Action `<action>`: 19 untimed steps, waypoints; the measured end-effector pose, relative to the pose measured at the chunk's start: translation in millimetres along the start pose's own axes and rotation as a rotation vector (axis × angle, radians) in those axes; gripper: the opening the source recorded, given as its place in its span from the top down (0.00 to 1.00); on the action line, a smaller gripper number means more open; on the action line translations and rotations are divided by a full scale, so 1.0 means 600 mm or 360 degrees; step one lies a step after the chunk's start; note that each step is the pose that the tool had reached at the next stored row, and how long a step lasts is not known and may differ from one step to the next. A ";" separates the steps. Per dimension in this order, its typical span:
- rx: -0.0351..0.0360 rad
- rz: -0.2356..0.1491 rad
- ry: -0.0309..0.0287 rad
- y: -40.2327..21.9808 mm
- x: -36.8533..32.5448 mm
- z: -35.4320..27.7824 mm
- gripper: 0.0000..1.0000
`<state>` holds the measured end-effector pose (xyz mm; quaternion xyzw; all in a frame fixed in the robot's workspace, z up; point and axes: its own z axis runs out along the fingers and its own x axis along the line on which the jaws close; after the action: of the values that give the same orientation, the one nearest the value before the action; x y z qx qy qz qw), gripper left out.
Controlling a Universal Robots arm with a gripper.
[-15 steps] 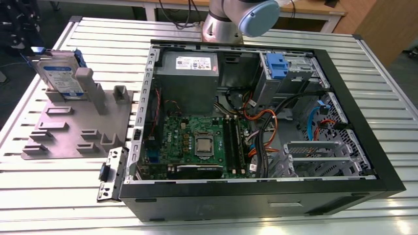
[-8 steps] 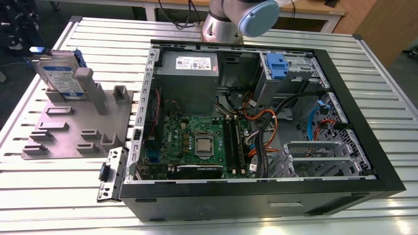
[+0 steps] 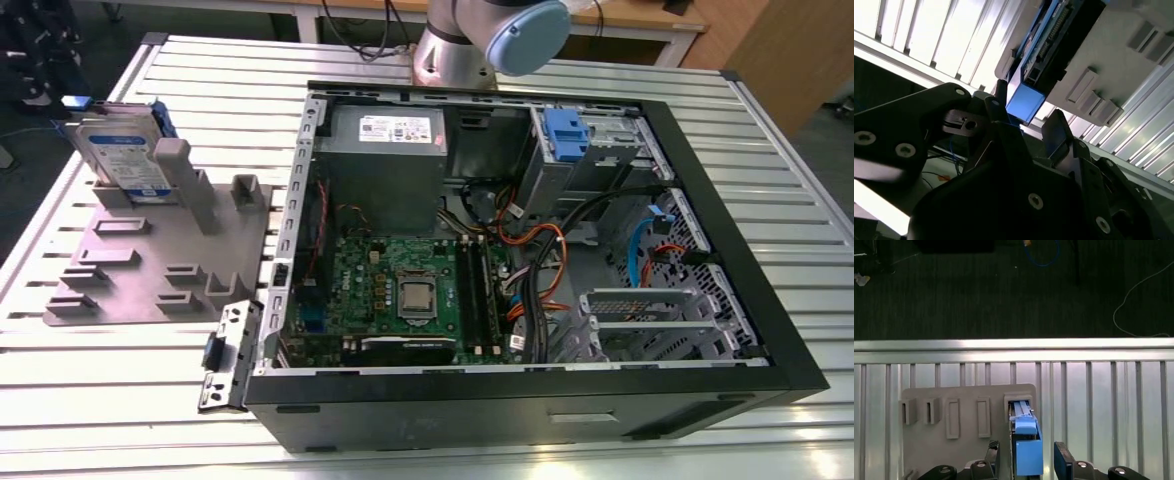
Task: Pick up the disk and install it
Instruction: 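Pick up the disk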
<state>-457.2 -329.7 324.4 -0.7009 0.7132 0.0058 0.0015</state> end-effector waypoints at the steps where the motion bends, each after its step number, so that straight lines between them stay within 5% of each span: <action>1: 0.0001 -0.0012 0.00000 0.000 0.000 0.001 0.45; 14: 0.0017 -0.0049 -0.00014 0.001 0.001 0.031 0.45; 19: 0.0018 -0.0049 -0.00142 0.006 0.003 0.041 0.45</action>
<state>-460.7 -331.4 299.7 -0.7118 0.7023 0.0049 0.0088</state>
